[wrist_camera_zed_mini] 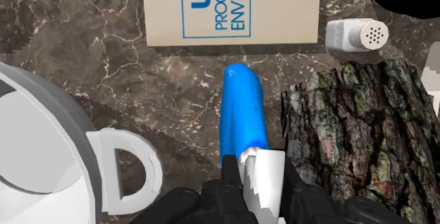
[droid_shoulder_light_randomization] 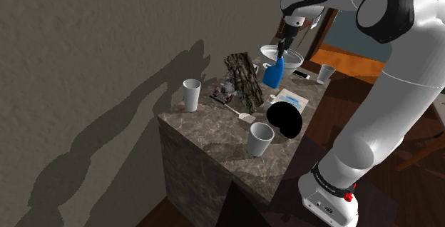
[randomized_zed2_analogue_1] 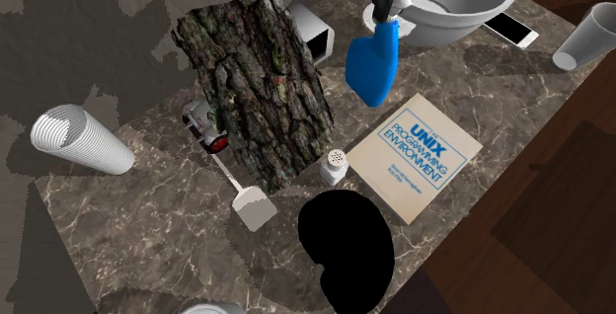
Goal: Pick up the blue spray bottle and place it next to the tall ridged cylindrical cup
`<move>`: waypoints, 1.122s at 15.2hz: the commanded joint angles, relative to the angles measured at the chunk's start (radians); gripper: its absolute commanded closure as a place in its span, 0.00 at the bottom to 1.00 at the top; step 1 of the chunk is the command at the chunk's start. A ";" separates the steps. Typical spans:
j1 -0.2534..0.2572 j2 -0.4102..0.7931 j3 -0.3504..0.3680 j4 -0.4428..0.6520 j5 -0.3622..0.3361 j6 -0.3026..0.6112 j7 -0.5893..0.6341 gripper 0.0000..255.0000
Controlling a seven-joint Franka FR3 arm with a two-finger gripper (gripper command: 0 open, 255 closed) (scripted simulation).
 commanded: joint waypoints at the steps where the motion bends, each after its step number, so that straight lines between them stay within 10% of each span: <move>1: 0.000 -0.004 0.000 0.026 -0.002 -0.029 0.002 1.00; 17: -0.005 -0.008 -0.005 0.236 -0.006 -0.244 0.006 1.00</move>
